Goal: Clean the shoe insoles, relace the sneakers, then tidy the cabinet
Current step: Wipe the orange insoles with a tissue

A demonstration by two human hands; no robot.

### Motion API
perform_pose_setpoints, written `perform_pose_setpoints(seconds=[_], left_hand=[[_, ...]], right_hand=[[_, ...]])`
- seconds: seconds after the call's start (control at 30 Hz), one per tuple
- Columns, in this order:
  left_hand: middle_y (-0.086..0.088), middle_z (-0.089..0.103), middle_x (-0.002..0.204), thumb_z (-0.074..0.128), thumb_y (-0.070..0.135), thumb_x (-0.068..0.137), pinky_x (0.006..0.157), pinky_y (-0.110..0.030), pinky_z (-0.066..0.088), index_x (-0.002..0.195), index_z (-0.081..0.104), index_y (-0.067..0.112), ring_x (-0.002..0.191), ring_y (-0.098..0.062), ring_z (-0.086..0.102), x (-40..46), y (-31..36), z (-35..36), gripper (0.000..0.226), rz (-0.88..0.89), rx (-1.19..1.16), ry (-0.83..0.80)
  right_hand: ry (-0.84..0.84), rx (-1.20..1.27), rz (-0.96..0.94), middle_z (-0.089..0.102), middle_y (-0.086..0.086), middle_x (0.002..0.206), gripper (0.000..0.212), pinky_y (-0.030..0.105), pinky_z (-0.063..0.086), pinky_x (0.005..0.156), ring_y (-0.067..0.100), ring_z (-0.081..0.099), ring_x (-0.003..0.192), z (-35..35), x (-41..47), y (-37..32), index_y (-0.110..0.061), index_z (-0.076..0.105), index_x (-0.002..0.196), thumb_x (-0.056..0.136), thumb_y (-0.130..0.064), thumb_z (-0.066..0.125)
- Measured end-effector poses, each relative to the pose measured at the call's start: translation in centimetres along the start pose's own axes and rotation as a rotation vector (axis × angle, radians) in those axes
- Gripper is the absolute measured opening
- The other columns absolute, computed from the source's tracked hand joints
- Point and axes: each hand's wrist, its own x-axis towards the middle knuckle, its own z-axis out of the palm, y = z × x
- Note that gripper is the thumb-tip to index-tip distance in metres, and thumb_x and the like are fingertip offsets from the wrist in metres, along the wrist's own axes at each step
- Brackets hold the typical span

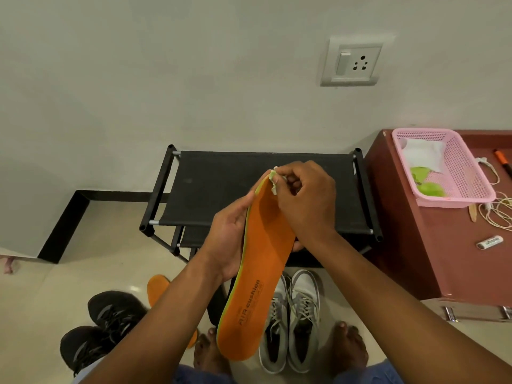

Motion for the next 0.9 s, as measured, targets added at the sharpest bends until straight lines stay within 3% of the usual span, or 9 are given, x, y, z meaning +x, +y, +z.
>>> perform_pose_setpoints(seconds=[0.33, 0.5, 0.73, 0.9], left_hand=[[-0.013, 0.076, 0.115, 0.031, 0.058, 0.106, 0.076, -0.04, 0.064, 0.117, 0.075, 0.021, 0.098, -0.026, 0.077, 0.1, 0.4, -1.5, 0.058, -0.009, 0.036, 0.22], [-0.01, 0.078, 0.111, 0.029, 0.055, 0.107, 0.073, -0.036, 0.063, 0.123, 0.07, 0.02, 0.096, -0.023, 0.077, 0.2, 0.4, -1.4, 0.055, -0.006, 0.144, 0.245], [-0.012, 0.077, 0.113, 0.028, 0.052, 0.108, 0.071, -0.038, 0.063, 0.138, 0.059, 0.02, 0.095, -0.028, 0.077, -0.1, 0.2, -0.4, 0.054, -0.06, 0.113, 0.126], [-0.021, 0.064, 0.136, 0.034, 0.057, 0.105, 0.08, -0.046, 0.061, 0.145, 0.053, 0.022, 0.116, -0.043, 0.068, -0.2, 0.1, 0.2, 0.057, -0.129, 0.037, 0.055]], right_hand=[[-0.246, 0.091, -0.134, 0.074, -0.006, 0.092, 0.01, 0.022, 0.055, 0.08, 0.003, 0.064, 0.084, 1.5, -2.4, -2.2, -0.021, 0.08, 0.1, 0.094, -0.025, 0.073], [-0.224, 0.056, -0.129, 0.074, -0.005, 0.094, 0.012, 0.031, 0.059, 0.08, 0.007, 0.066, 0.087, 1.6, -2.4, -1.8, -0.02, 0.079, 0.098, 0.095, -0.028, 0.071], [-0.016, -0.017, 0.0, 0.071, -0.004, 0.088, 0.008, 0.029, 0.059, 0.072, 0.008, 0.065, 0.079, 0.3, -0.5, -0.7, -0.018, 0.078, 0.094, 0.094, -0.025, 0.073], [0.075, -0.016, 0.085, 0.071, -0.006, 0.086, 0.01, 0.03, 0.059, 0.07, 0.007, 0.065, 0.077, -0.5, 0.6, 0.6, -0.019, 0.077, 0.094, 0.095, -0.027, 0.073]])
